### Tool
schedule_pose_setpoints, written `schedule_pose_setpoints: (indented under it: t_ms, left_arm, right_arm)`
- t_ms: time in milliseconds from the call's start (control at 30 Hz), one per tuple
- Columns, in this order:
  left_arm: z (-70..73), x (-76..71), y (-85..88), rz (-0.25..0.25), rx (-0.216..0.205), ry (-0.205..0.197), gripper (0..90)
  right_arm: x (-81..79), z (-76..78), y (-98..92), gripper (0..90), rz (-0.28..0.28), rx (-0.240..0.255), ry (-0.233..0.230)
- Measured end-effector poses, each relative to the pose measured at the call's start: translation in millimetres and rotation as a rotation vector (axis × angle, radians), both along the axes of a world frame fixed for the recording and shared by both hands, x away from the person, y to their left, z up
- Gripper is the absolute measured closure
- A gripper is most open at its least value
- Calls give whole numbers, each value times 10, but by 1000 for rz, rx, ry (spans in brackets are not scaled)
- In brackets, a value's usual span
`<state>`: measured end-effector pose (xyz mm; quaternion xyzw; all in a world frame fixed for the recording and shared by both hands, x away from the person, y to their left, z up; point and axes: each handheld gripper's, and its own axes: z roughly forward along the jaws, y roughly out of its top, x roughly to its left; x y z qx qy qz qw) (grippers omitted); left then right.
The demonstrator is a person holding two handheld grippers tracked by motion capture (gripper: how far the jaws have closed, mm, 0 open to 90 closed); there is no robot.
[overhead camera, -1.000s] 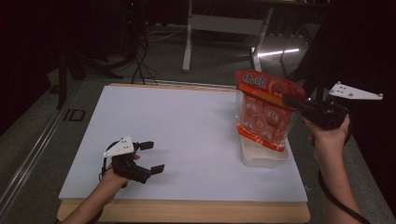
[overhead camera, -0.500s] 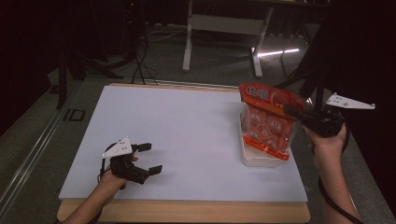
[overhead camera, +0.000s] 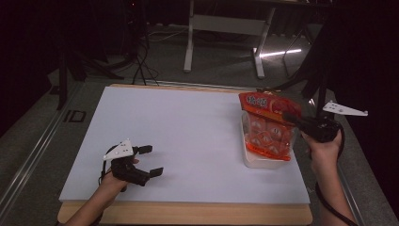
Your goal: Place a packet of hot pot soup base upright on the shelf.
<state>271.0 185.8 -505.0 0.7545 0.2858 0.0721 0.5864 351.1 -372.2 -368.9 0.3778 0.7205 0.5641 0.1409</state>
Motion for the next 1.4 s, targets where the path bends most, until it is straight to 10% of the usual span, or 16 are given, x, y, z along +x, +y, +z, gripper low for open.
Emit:
schedule_pose_setpoints:
  t_ms: [833,1400]
  left_arm:
    - [-31,12,-7,-2,0,5,26]
    - [-35,0,-5,-3,1,4,26]
  right_arm:
    - [-44,-389,-215,899,-64,10,38]
    - [-156,135,-13,506,-83,-26,-64]
